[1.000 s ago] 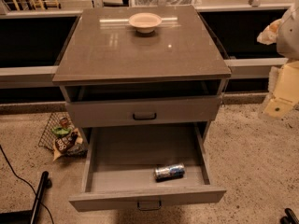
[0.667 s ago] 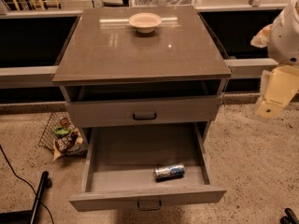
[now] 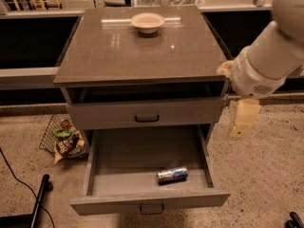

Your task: Pick redbull can from middle drawer and place on counter

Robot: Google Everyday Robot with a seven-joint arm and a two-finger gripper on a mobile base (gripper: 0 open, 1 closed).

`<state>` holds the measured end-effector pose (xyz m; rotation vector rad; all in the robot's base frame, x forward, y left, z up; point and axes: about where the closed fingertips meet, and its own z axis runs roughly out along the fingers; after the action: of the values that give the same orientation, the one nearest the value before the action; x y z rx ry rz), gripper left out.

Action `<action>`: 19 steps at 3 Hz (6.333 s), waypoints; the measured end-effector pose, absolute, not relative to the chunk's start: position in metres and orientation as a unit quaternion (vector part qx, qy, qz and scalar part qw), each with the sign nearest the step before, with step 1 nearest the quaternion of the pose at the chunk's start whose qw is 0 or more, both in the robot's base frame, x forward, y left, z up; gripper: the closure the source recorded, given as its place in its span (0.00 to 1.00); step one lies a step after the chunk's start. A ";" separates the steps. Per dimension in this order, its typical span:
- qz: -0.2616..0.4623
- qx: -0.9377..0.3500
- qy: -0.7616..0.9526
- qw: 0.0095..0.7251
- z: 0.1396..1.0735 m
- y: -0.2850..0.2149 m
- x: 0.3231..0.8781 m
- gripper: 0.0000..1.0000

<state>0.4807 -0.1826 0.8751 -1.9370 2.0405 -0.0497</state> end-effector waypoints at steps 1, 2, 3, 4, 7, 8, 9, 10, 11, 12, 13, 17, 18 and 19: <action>0.011 -0.702 0.692 0.171 0.824 -0.170 0.492 0.00; 0.011 -0.702 0.692 0.171 0.824 -0.170 0.491 0.00; 0.017 -0.712 0.682 0.168 0.808 -0.163 0.495 0.00; 0.022 -0.733 0.659 0.167 0.765 -0.146 0.501 0.00; 0.076 -0.771 0.608 0.176 0.666 -0.109 0.516 0.00; 0.090 -0.767 0.611 0.173 0.650 -0.110 0.517 0.00; 0.103 -0.769 0.609 0.164 0.607 -0.110 0.521 0.00; 0.111 -0.770 0.610 0.149 0.562 -0.109 0.528 0.00; 0.113 -0.764 0.619 0.144 0.523 -0.115 0.542 0.00; 0.116 -0.750 0.633 0.150 0.477 -0.122 0.561 0.00; 0.127 -0.739 0.639 0.172 0.433 -0.120 0.577 0.00; 0.117 -0.747 0.632 0.171 0.398 -0.099 0.567 0.19; 0.121 -0.749 0.628 0.171 0.387 -0.095 0.566 0.41; 0.136 -0.747 0.629 0.166 0.370 -0.093 0.566 0.65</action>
Offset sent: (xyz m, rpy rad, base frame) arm 0.0084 0.0109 -0.0447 0.0370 0.0204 0.0640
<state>0.5664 -0.0930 0.3702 -2.1284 1.7911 0.3863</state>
